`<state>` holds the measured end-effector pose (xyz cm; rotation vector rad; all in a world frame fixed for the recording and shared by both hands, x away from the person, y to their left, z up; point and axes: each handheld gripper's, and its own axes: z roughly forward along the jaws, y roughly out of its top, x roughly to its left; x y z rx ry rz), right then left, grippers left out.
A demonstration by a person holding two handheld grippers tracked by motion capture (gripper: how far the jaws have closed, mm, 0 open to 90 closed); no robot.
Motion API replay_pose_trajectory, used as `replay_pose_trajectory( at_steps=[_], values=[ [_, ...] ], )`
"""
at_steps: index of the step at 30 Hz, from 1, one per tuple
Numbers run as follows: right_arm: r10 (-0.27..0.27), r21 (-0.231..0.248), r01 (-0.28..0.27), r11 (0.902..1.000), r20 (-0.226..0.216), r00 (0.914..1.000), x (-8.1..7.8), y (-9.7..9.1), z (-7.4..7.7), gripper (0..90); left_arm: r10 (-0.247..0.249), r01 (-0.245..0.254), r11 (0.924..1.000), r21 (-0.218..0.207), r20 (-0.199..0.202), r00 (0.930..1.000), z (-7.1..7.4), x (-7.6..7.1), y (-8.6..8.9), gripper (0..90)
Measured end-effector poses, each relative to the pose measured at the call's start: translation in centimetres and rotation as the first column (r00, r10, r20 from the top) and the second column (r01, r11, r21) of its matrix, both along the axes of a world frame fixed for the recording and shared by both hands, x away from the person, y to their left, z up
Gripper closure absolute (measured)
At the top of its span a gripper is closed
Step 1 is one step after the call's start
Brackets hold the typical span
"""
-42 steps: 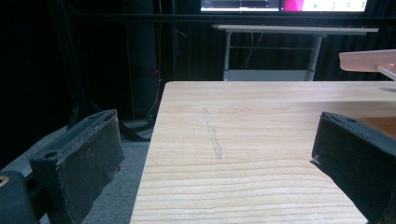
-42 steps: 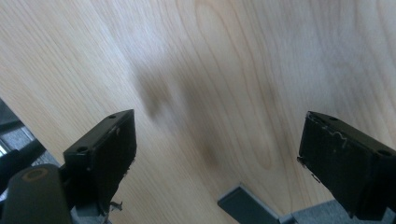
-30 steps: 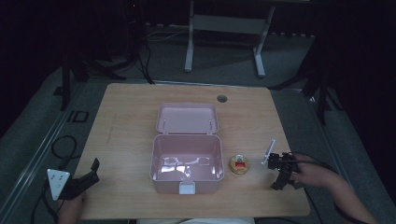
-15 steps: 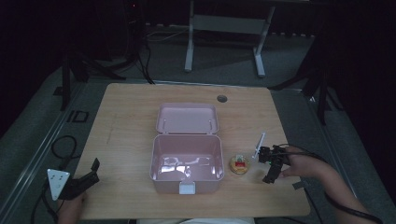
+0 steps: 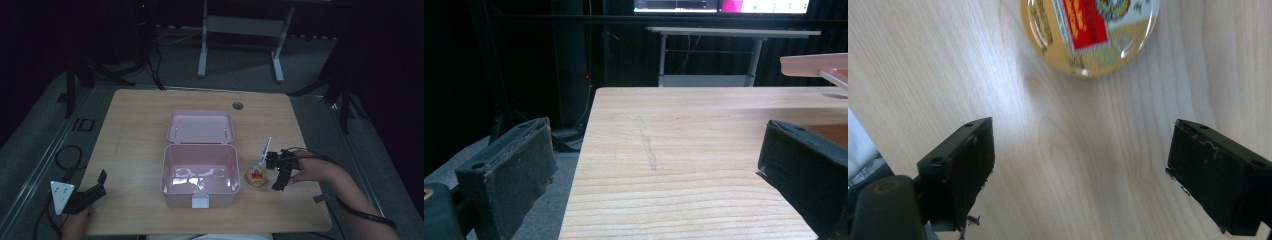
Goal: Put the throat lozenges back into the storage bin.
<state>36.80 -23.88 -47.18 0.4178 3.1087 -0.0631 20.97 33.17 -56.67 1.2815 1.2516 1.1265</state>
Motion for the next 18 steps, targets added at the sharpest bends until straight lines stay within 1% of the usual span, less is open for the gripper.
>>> replay_pose_trajectory(
  at_steps=[1,4,5,10,14,18],
  values=[
    [0.008,0.002,-0.008,1.0,-0.005,1.0,0.2,0.6,0.0,11.4,0.0,0.0,1.0,0.0,0.0,1.0,0.0,0.0,0.0,2.3],
    [0.026,0.003,-0.026,0.9997,-0.008,0.9996,0.4,1.5,-0.1,11.4,-0.001,0.001,1.0,0.0,0.0,1.0,0.0,0.0,0.0,2.4],
    [0.026,0.003,-0.026,0.9997,-0.008,0.9996,0.4,1.5,-0.1,11.4,-0.001,0.001,1.0,0.0,0.0,1.0,0.0,0.0,0.0,2.4],
    [0.052,0.007,-0.052,0.9986,-0.016,0.9985,0.8,3.2,-0.2,12.0,-0.003,0.003,1.0,0.0,0.0,1.0,0.0,0.0,0.0,2.4],
    [0.064,0.016,-0.063,0.9979,-0.012,0.9979,1.2,4.1,-0.5,12.9,-0.005,0.005,1.0,-0.001,0.0,1.0,0.0,0.0,0.0,2.3],
    [0.066,0.014,-0.065,0.9978,-0.023,0.9976,1.7,4.6,-1.1,12.9,-0.006,0.006,1.0,-0.001,0.0,1.0,0.0,0.0,0.0,2.4]
  ],
)
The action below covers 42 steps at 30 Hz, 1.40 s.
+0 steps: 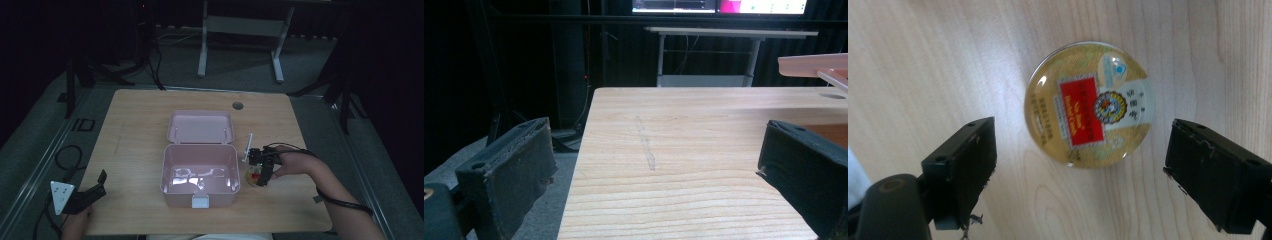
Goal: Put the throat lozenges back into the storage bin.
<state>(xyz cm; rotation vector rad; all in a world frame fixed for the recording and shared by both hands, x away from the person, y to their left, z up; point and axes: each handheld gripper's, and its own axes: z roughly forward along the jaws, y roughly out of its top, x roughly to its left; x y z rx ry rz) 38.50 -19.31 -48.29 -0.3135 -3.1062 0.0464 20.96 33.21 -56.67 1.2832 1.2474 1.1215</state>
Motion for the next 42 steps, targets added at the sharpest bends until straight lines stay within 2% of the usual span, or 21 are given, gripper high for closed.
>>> replay_pose_trajectory(
  at_steps=[11,12,15,19,23,26,28,29,32,33,34,36,37,38,39,40,42],
  values=[
    [0.006,-0.009,-0.006,0.9999,-0.028,0.9996,1.0,0.6,-2.3,13.2,-0.002,0.002,1.0,0.0,-0.001,1.0,0.0,0.0,0.0,2.3],
    [-0.008,-0.017,0.008,0.9998,-0.032,0.9994,1.0,0.6,-3.0,13.4,-0.002,0.002,1.0,0.0,-0.001,1.0,0.0,0.0,0.0,2.4],
    [-0.009,-0.027,0.008,0.9996,-0.036,0.9993,1.1,0.6,-3.4,14.3,-0.003,0.003,1.0,0.0,-0.001,1.0,0.0,0.0,0.0,2.4],
    [-0.009,-0.032,0.007,0.9995,-0.048,0.9988,1.1,0.6,-3.7,19.6,-0.003,0.003,1.0,0.0,-0.001,1.0,0.0,0.0,0.0,2.3],
    [-0.002,-0.038,0.0,0.9993,-0.044,0.999,1.1,0.6,-3.5,20.0,-0.003,0.003,1.0,-0.001,-0.003,1.0,0.0,0.0,0.0,2.4],
    [-0.003,-0.026,0.002,0.9997,-0.054,0.9985,1.1,0.6,-3.0,20.1,-0.003,0.003,1.0,0.0,-0.002,1.0,0.0,0.0,0.0,2.4],
    [-0.001,-0.028,0.0,0.9996,-0.059,0.9982,1.0,0.6,-2.7,20.1,-0.004,0.004,1.0,0.0,-0.002,1.0,0.0,0.0,0.0,2.4],
    [0.018,-0.038,-0.02,0.9991,-0.074,0.9971,0.9,0.5,-2.4,20.1,-0.004,0.004,1.0,0.0,-0.003,1.0,0.0,0.0,0.0,2.3],
    [0.01,-0.045,-0.014,0.9989,-0.084,0.9964,0.8,0.5,-1.8,20.1,-0.004,0.004,1.0,0.0,-0.004,1.0,0.0,0.0,0.0,2.4],
    [0.009,-0.044,-0.013,0.9989,-0.09,0.9959,0.7,0.4,-0.9,20.1,-0.003,0.003,1.0,-0.002,-0.004,1.0,0.0,0.0,0.0,2.4],
    [0.009,-0.044,-0.013,0.9989,-0.09,0.9959,0.7,0.4,-0.9,20.1,-0.003,0.003,1.0,-0.002,-0.004,1.0,0.0,0.0,0.0,2.4],
    [0.001,-0.041,-0.005,0.9991,-0.089,0.996,0.6,0.3,0.4,20.1,-0.003,0.003,1.0,-0.002,-0.004,1.0,0.0,0.0,0.0,2.4],
    [-0.009,-0.036,0.006,0.9994,-0.085,0.9964,0.5,0.3,1.9,20.1,-0.002,0.002,1.0,-0.002,-0.003,1.0,0.0,0.0,0.0,2.4],
    [-0.009,-0.036,0.006,0.9994,-0.085,0.9964,0.5,0.3,1.9,20.1,-0.002,0.002,1.0,-0.001,-0.003,1.0,0.0,0.0,0.0,2.4],
    [-0.007,-0.025,0.005,0.9997,-0.084,0.9964,0.3,0.2,3.4,20.1,-0.002,0.002,1.0,-0.001,-0.003,1.0,0.0,0.0,0.0,2.4],
    [-0.007,-0.025,0.005,0.9997,-0.084,0.9964,0.3,0.2,3.4,20.1,-0.001,0.001,1.0,-0.002,-0.003,1.0,0.0,0.0,0.0,2.4],
    [0.001,-0.016,-0.002,0.9999,-0.083,0.9965,0.1,0.1,4.9,20.2,-0.002,0.002,1.0,0.0,-0.003,1.0,0.0,0.0,0.0,2.4]
  ],
)
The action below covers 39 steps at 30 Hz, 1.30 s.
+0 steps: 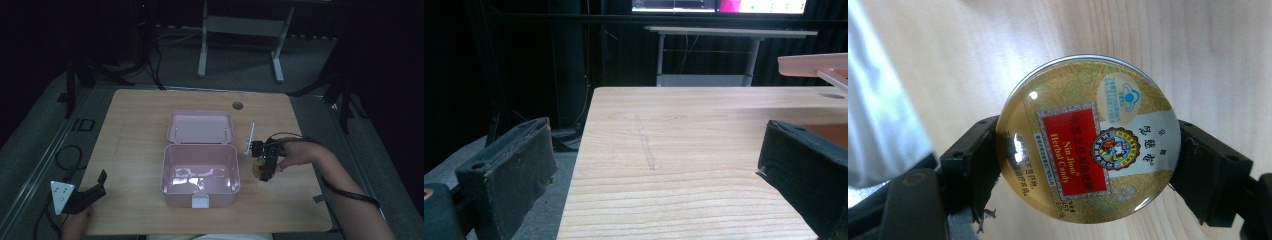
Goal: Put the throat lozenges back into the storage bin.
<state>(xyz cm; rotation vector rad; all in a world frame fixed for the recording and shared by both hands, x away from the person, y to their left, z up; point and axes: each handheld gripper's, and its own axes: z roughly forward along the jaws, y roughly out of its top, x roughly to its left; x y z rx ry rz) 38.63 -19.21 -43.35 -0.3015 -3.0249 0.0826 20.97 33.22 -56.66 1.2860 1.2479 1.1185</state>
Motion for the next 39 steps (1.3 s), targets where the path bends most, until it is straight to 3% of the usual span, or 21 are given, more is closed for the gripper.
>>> replay_pose_trajectory(
  at_steps=[8,12,25,39],
  values=[
    [0.01,-0.005,-0.01,0.9999,0.073,0.9973,-0.8,0.1,5.9,20.2,0.0,0.0,1.0,-0.004,-0.001,1.0,0.0,0.0,0.0,2.4],
    [0.013,-0.002,-0.012,0.9999,0.104,0.9945,-1.2,0.6,7.6,20.2,0.0,0.0,1.0,-0.005,-0.001,1.0,0.0,0.0,0.0,2.4],
    [0.029,-0.019,-0.027,0.9994,0.069,0.9972,-1.4,2.7,7.5,20.3,-0.001,0.001,1.0,-0.006,0.0,1.0,0.0,0.0,0.0,2.4],
    [0.111,0.011,-0.111,0.9937,0.054,0.9924,-2.1,8.7,7.9,20.3,-0.002,0.002,1.0,-0.006,-0.001,1.0,0.0,0.0,0.0,2.4]
  ],
)
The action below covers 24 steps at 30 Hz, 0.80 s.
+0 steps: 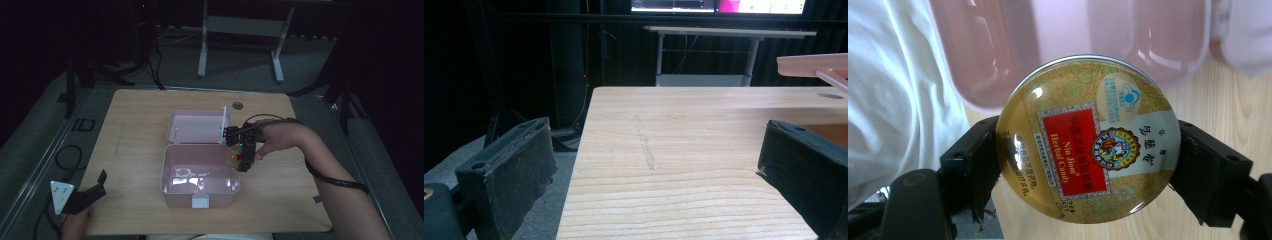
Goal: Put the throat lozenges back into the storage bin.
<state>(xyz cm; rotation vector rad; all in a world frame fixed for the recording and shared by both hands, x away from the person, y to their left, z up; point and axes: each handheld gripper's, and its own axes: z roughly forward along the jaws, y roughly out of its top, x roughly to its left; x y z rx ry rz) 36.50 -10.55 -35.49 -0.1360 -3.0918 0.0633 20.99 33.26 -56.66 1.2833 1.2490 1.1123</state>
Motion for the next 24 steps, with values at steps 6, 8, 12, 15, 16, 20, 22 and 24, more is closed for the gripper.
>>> replay_pose_trajectory(
  at_steps=[6,8,12,15,16,20,22,24],
  values=[
    [0.025,-0.003,-0.025,0.9997,-0.005,0.9997,-0.4,2.1,0.0,20.3,-0.001,0.001,1.0,-0.002,0.001,1.0,0.0,0.0,0.0,2.4],
    [0.032,0.004,-0.032,0.9995,-0.003,0.9995,-0.5,2.6,0.1,20.3,-0.002,0.002,1.0,-0.003,0.001,1.0,0.0,0.0,0.0,2.4],
    [0.037,0.007,-0.037,0.9993,-0.008,0.9993,-0.5,3.4,0.0,20.3,-0.002,0.002,1.0,-0.002,0.0,1.0,0.0,0.0,0.0,2.4],
    [0.036,0.013,-0.036,0.9993,-0.017,0.9992,-0.5,3.8,-0.5,20.3,-0.003,0.003,1.0,-0.004,0.001,1.0,0.0,0.0,0.0,2.4],
    [0.043,0.02,-0.043,0.9989,-0.019,0.9989,-0.4,3.9,-0.8,20.3,-0.003,0.003,1.0,-0.002,0.001,1.0,0.0,0.0,0.0,2.3],
    [0.048,0.015,-0.047,0.9988,-0.037,0.9982,-0.4,4.4,-2.1,20.3,-0.004,0.004,1.0,-0.005,0.002,1.0,0.0,0.0,0.0,2.3],
    [0.048,0.008,-0.048,0.9988,-0.043,0.9979,-0.4,4.6,-2.7,20.3,-0.004,0.004,1.0,-0.005,0.002,1.0,0.0,0.0,0.0,2.4],
    [0.054,0.009,-0.053,0.9985,-0.052,0.9972,-0.5,4.7,-3.5,20.3,-0.004,0.004,1.0,-0.005,0.002,1.0,0.0,0.0,0.0,2.4]
  ],
)
